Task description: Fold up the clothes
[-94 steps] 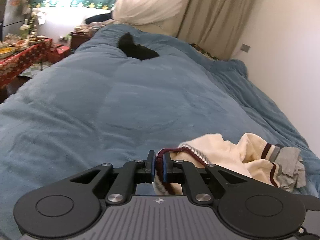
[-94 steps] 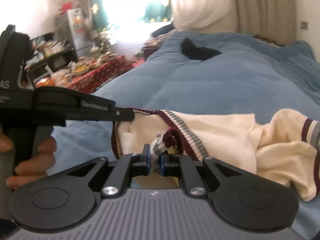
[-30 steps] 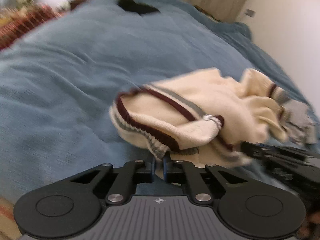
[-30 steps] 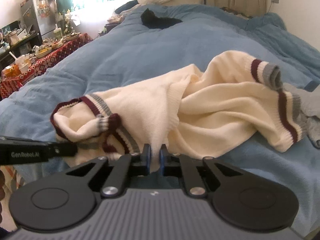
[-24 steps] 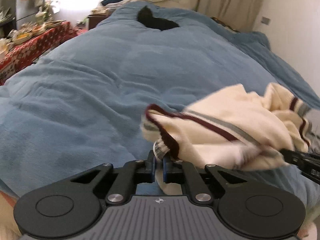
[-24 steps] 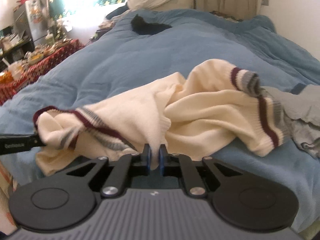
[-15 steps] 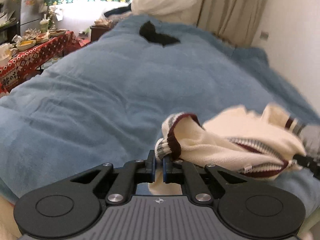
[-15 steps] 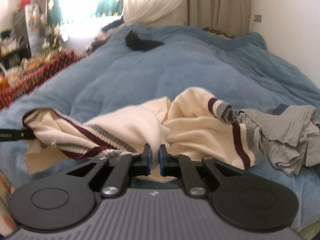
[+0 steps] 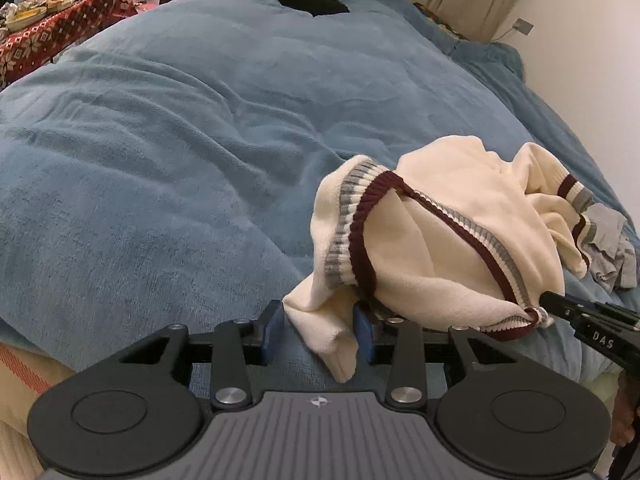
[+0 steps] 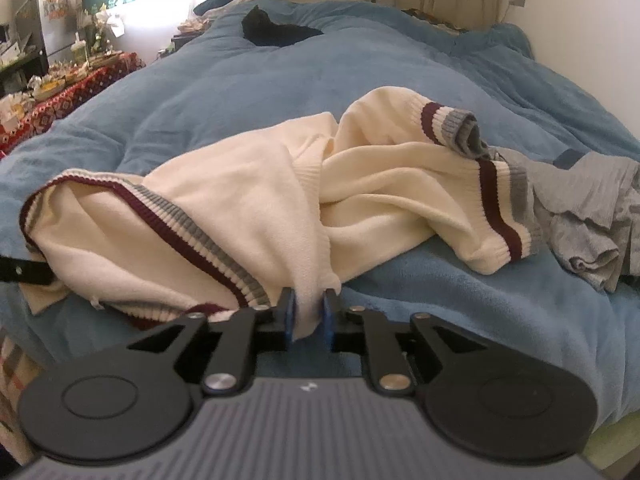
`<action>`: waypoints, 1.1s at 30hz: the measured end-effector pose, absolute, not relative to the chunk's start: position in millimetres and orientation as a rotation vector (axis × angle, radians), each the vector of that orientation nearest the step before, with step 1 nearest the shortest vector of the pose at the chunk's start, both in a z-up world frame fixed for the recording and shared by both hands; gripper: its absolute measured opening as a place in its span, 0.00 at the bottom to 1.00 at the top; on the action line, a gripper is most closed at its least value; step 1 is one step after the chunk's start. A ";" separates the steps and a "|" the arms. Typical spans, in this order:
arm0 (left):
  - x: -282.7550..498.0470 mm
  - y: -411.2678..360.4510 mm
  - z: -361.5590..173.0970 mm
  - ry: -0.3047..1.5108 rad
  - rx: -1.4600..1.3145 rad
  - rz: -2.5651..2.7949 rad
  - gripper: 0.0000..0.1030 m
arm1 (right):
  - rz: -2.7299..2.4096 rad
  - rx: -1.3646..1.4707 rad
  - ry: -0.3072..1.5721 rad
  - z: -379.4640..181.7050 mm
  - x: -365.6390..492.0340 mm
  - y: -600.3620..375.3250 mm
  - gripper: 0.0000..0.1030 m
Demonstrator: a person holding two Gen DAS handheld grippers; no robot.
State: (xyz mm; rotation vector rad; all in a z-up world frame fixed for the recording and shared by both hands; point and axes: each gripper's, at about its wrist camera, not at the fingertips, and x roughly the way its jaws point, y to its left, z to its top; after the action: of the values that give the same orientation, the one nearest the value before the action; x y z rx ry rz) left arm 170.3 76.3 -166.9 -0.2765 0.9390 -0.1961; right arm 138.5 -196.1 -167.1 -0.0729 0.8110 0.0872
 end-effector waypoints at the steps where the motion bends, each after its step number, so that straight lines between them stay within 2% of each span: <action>1: 168.7 75.1 -167.1 0.934 -0.271 -0.195 0.37 | 0.089 -0.067 0.812 -167.4 137.3 -198.2 0.19; 3: 168.3 71.0 -168.6 0.930 -0.261 -0.202 0.35 | 0.094 -0.053 0.816 -167.9 133.6 -199.8 0.20; 5: 169.2 66.2 -170.0 0.929 -0.246 -0.206 0.24 | 0.096 -0.047 0.815 -167.1 131.0 -200.2 0.20; 8: 171.6 62.6 -169.7 0.931 -0.232 -0.197 0.16 | 0.101 -0.037 0.815 -165.9 127.8 -201.5 0.23; 14: 165.5 61.8 -163.6 0.925 -0.230 -0.217 0.14 | 0.109 0.020 0.855 -175.2 132.0 -208.8 0.33; 16: 163.4 61.3 -162.9 0.923 -0.226 -0.221 0.14 | 0.117 0.010 0.859 -176.9 133.4 -205.9 0.33; 17: 163.1 60.6 -162.6 0.923 -0.220 -0.221 0.13 | 0.121 0.004 0.860 -177.6 134.0 -204.0 0.32; 19: 162.5 58.0 -161.3 0.925 -0.216 -0.224 0.12 | 0.126 -0.024 0.849 -177.0 134.0 -199.2 0.11; 26: 157.9 40.0 -152.3 0.960 -0.260 -0.342 0.10 | 0.067 -0.070 0.764 -160.0 127.8 -202.1 0.05; 33: 157.0 -20.2 -146.5 1.016 -0.194 -0.491 0.10 | -0.012 -0.071 0.688 -139.4 129.5 -236.7 0.04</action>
State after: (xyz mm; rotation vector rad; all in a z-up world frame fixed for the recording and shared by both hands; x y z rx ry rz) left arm 157.0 -20.2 -146.5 -0.1945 1.0159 -0.4911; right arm 129.5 -236.7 -139.4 -0.0713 0.6884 -0.0117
